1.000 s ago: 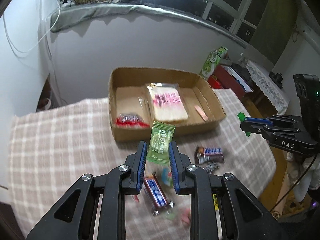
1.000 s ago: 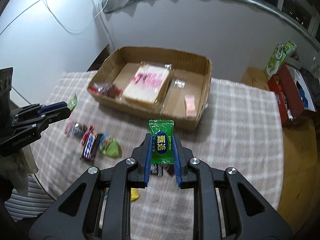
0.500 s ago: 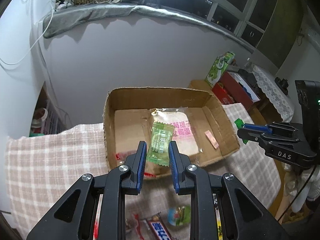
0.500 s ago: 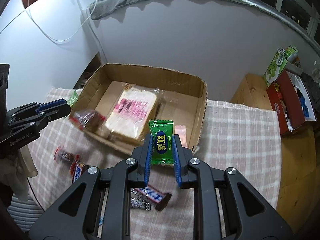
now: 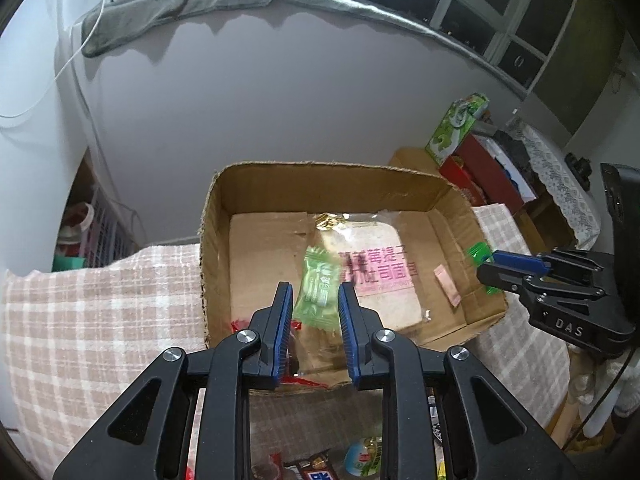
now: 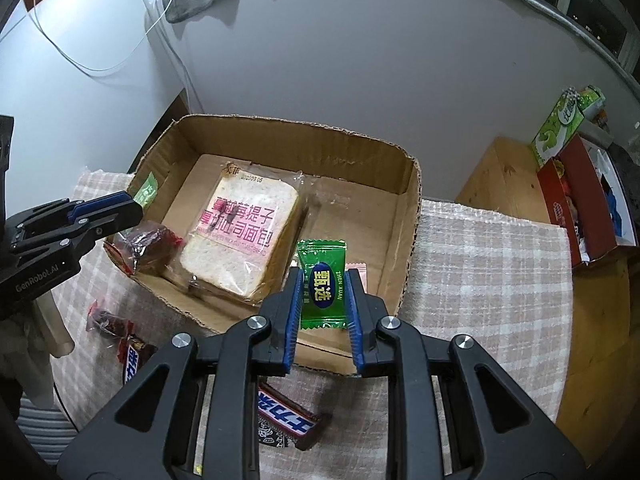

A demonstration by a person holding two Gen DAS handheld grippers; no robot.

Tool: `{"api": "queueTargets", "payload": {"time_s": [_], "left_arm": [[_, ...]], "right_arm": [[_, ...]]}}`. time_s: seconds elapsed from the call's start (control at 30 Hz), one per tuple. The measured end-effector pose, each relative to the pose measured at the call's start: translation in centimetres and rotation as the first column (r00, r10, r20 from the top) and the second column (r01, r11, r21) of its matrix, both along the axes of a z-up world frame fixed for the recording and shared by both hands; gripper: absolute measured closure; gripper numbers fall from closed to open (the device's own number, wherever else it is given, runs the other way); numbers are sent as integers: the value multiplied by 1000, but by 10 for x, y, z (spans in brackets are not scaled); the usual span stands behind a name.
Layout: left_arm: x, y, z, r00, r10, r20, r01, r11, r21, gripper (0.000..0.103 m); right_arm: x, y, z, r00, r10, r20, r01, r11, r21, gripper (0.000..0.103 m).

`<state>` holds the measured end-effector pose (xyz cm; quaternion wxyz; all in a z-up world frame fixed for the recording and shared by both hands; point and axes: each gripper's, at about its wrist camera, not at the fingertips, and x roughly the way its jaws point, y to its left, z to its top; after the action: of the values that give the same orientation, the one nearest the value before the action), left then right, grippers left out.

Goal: Organize snacks
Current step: 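Carry both green candies into the box and open both grippers, then withdraw both grippers from the box toward the yellow candy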

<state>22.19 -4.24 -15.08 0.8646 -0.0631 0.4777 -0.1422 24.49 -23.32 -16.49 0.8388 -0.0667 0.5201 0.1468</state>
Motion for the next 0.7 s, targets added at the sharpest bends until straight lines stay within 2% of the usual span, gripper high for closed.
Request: {"api": "queueTargets", "payload": {"time_s": [0.07,0.1,0.13,0.23,0.5,0.7], "left_arm": [[1,0,-1,1000,-5,-6,5,1000,-5,79],[2,0,-2,1000,-6,-8,6,1000,-1,77],[2,0,-2,1000,-3,-11,3,1000,3,70],[0,2,0,1000,1,-6,-1,1000,0,68],[-5,8,9,1000,11,15,-11,1000,-5,68],[-23,14,15,1000,18,23,-18,1000,-26,68]], "right_arm": [[0,0,0,1000,3,-1,-3,1000,4,66],[0,0,0,1000,3,4,-3,1000,-1,56],[0,0,0,1000,3,8,-3,1000,-4,48],[-1,0,2,1000,2,14,-2,1000,-9,38],[-9,-2,9,1000,5,25,-5,1000,-5,37],[-25,-5,16,1000,7,28,-7,1000,8,37]]}}
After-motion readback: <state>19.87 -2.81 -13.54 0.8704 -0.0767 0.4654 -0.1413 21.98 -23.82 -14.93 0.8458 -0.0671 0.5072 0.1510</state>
